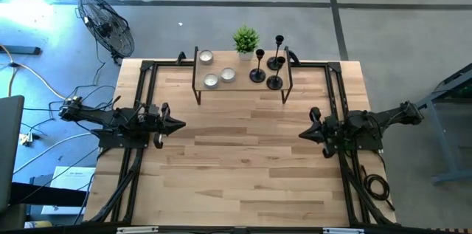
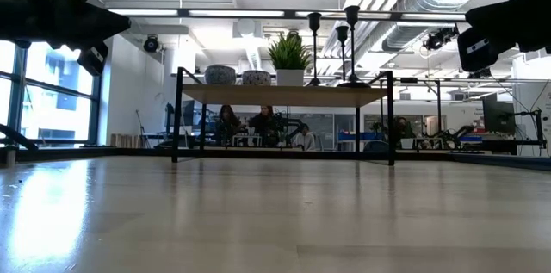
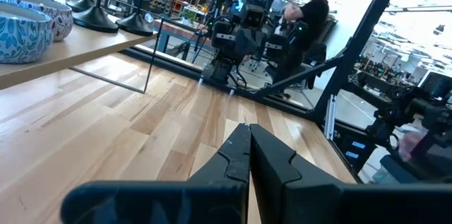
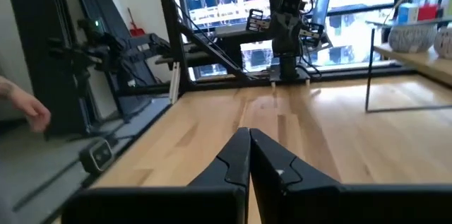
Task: Pick & Place candle stick holders
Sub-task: Return to Home Position
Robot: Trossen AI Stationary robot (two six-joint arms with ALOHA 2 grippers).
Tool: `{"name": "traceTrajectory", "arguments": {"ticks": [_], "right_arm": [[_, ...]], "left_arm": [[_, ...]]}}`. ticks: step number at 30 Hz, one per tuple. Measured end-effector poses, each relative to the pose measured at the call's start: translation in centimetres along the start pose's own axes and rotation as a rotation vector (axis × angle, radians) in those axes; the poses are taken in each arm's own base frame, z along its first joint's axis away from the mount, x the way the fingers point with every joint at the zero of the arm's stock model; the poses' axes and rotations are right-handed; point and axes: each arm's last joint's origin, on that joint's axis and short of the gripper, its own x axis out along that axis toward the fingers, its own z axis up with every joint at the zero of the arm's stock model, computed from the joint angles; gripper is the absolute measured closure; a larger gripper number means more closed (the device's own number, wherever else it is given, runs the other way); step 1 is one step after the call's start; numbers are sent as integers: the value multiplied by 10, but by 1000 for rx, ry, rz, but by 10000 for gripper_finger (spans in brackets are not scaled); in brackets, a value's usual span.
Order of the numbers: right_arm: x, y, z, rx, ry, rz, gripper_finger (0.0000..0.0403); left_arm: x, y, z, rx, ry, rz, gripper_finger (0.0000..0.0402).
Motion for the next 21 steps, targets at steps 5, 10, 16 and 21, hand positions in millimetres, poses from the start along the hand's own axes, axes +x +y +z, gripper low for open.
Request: {"name": "traceTrajectory", "arguments": {"ticks": [5, 10, 16, 21], "right_arm": [[0, 0, 0, -72, 2, -2, 401], [0, 0, 0, -76, 2, -2, 396], [0, 0, 0, -76, 2, -4, 395], [0, 0, 0, -76, 2, -4, 395]], "left_arm": [[0, 0, 0, 0, 0, 0, 401], [0, 0, 0, 0, 0, 0, 401], [0, 0, 0, 0, 0, 0, 401], [0, 0, 0, 0, 0, 0, 401]]}}
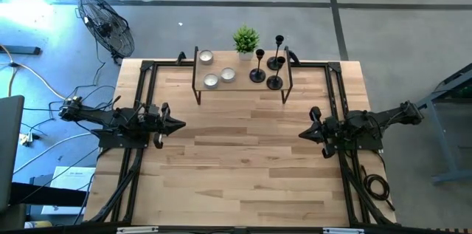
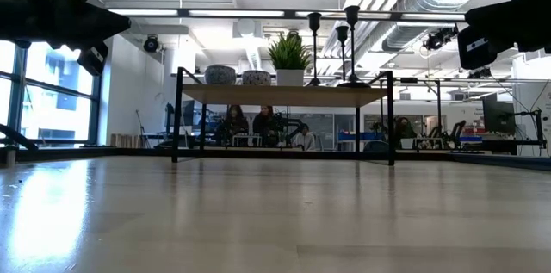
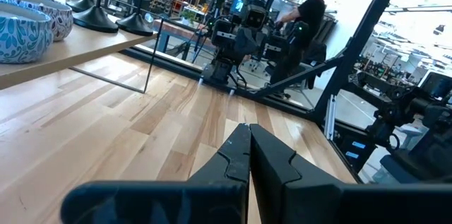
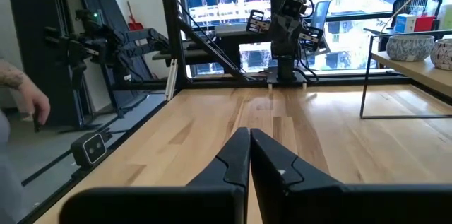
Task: Pick & Place candle stick holders
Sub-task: Return to Home Position
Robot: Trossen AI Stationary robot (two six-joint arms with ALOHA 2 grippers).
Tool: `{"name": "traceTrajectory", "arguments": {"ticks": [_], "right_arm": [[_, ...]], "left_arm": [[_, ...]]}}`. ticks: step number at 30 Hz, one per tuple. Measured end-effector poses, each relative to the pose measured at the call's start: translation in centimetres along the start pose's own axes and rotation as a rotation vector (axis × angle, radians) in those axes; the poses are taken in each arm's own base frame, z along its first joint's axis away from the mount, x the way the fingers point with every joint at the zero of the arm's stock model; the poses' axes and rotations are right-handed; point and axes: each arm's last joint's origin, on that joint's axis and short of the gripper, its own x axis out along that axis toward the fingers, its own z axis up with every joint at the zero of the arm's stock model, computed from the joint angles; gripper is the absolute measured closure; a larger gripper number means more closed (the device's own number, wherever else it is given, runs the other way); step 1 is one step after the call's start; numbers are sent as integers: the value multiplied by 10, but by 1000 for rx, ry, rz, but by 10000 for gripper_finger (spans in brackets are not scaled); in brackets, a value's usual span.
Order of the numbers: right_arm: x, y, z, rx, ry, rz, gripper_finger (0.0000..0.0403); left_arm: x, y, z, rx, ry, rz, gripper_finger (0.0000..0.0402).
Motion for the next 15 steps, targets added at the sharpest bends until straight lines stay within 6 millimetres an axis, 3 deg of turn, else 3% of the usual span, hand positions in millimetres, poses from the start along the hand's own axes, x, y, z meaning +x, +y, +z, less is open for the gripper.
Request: {"name": "traceTrajectory", "arguments": {"ticks": [15], "right_arm": [[0, 0, 0, 0, 1, 0, 400]], "left_arm": [[0, 0, 0, 0, 0, 0, 401]]}}
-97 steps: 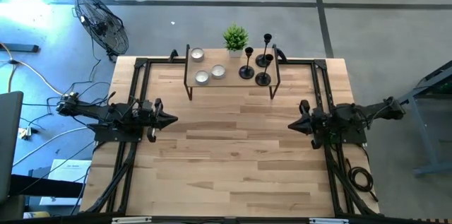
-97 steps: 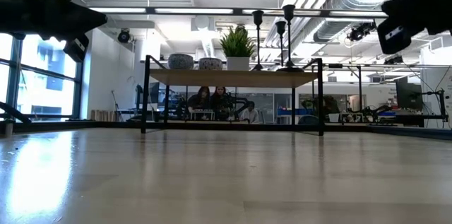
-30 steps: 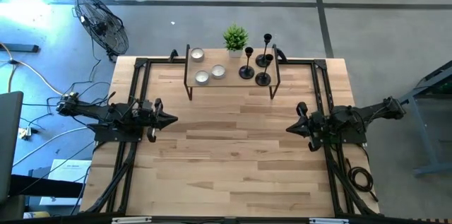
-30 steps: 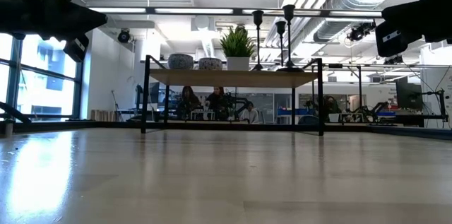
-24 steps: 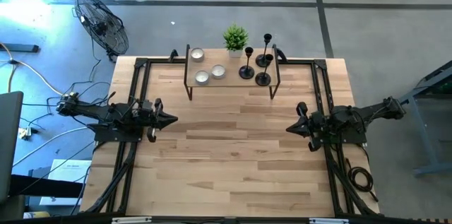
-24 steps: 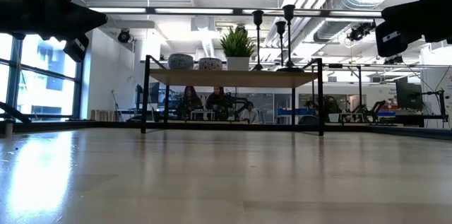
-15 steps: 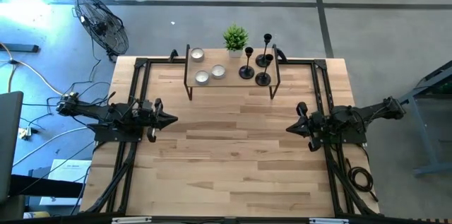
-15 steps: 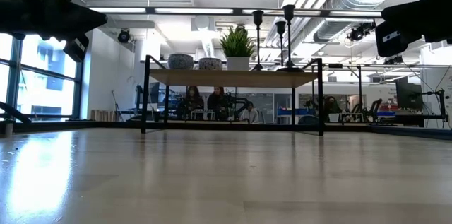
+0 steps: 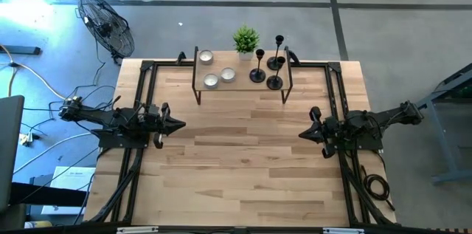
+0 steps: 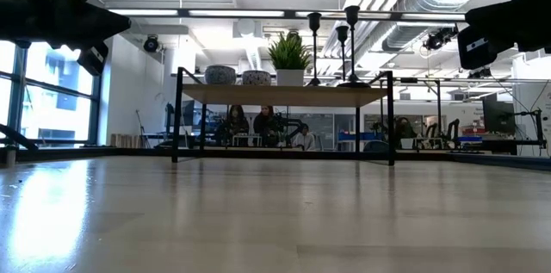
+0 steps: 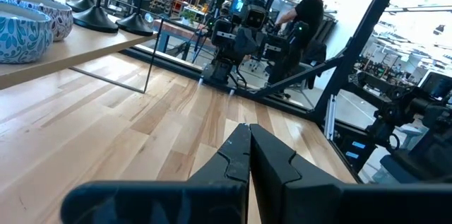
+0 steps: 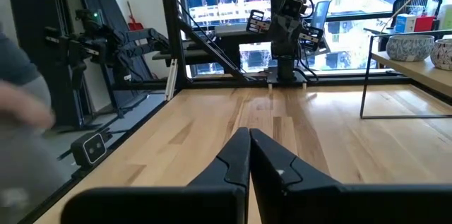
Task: Pick & Place candle stick holders
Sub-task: Return to Home Position
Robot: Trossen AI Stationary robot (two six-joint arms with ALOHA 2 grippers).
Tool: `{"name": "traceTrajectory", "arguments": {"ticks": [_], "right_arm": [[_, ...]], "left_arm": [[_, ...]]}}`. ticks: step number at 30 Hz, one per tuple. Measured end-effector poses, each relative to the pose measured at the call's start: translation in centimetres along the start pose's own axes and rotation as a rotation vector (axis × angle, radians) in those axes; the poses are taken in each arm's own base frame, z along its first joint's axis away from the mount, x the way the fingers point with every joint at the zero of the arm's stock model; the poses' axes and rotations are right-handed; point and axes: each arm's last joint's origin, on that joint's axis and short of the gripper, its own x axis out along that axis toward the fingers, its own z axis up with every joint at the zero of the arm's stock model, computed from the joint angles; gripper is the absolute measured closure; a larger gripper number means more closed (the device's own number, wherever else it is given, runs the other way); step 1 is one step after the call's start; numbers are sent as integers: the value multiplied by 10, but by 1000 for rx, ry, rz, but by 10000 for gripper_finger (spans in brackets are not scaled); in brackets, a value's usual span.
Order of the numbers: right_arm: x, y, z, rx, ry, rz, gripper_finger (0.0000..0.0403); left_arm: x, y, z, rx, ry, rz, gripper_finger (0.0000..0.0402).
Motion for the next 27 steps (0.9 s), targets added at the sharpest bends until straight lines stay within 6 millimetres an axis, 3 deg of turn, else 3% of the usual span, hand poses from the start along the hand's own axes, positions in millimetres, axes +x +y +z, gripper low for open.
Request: {"name": "traceTrajectory", "arguments": {"ticks": [27], "right_arm": [[0, 0, 0, 0, 1, 1, 399]], "left_arm": [[0, 0, 0, 0, 0, 0, 401]]}}
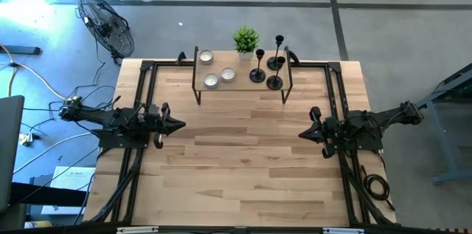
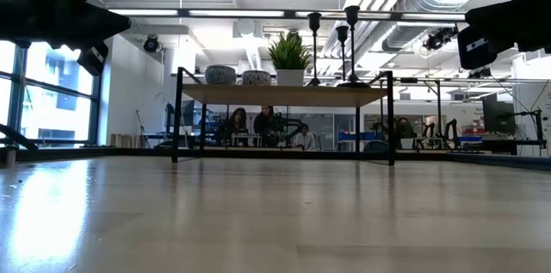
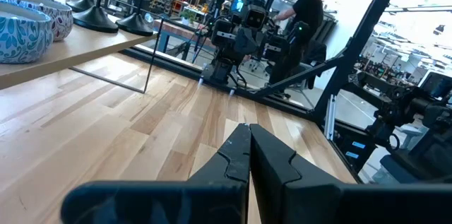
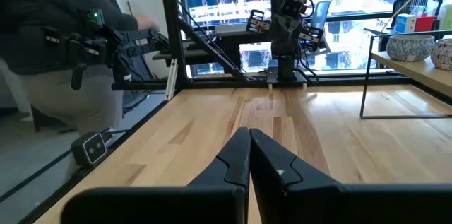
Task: Pick & Place candle stick holders
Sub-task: Return to Home Position
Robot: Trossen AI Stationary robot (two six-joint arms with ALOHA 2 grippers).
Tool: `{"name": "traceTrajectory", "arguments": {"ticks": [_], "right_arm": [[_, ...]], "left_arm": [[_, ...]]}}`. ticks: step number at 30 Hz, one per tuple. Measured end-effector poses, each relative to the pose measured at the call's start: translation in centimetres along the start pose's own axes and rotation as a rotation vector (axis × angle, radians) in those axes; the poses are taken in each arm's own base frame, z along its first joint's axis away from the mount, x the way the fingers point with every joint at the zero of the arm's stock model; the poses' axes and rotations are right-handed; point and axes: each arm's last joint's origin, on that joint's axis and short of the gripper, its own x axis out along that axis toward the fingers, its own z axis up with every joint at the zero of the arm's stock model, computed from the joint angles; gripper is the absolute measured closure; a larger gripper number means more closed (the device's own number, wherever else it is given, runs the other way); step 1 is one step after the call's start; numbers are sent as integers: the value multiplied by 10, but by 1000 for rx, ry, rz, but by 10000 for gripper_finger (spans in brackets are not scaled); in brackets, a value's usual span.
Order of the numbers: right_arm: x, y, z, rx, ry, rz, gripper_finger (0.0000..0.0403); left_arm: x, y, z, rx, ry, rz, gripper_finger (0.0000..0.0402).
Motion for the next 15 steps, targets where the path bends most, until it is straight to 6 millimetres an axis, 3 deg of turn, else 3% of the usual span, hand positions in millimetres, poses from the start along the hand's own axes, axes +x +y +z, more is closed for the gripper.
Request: {"name": "traceTrajectory", "arguments": {"ticks": [15], "right_arm": [[0, 0, 0, 0, 0, 0, 398]], "left_arm": [[0, 0, 0, 0, 0, 0, 401]]}}
